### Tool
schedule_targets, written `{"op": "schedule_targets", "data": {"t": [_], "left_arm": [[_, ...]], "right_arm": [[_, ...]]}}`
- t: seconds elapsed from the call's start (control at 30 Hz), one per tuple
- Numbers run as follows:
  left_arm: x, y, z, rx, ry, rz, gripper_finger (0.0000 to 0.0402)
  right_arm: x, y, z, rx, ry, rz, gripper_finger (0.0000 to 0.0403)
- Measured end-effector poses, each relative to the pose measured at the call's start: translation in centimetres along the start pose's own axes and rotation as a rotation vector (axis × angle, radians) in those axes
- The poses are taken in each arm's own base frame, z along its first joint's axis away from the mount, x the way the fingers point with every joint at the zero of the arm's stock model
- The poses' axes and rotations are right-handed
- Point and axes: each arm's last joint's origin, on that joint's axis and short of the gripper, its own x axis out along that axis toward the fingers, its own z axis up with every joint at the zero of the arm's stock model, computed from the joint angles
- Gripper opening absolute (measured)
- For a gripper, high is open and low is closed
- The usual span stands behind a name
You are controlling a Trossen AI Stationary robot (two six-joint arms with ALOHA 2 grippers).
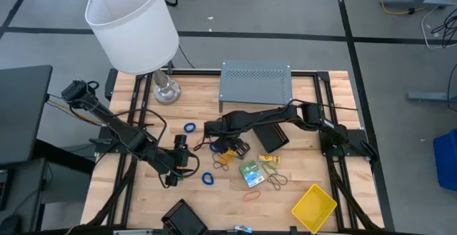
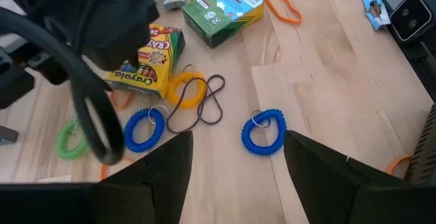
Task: Pick & Place Office Desk Supplies
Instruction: Put the yellow crayon box into the top black bin
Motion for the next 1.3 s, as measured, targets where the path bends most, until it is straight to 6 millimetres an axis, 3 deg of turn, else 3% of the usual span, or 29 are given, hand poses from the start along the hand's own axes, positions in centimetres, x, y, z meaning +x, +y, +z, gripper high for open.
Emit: {"op": "schedule_targets", "data": {"t": [0.23,0.67,1.07,1.3], "left_arm": [[0.0,0.0,0.0,0.003,-0.001,0.001,0.0234],[0.0,0.0,0.0,0.001,-0.004,0.000,0.0234],[0.0,0.0,0.0,0.001,-0.004,-0.001,0.0234],[0.0,0.0,0.0,0.002,-0.004,-0.001,0.0234]], "right_arm": [[0.7,0.2,-0.1,-0.004,-0.020,0.077,0.0174],[1.3,-0.2,0.1,-0.030,-0.019,0.044,0.0175],[1.1,-0.6,0.3,-0.029,-0.030,0.008,0.0201],[2.9,-1.2,-0.2,-0.007,-0.044,0.084,0.0201]]}}
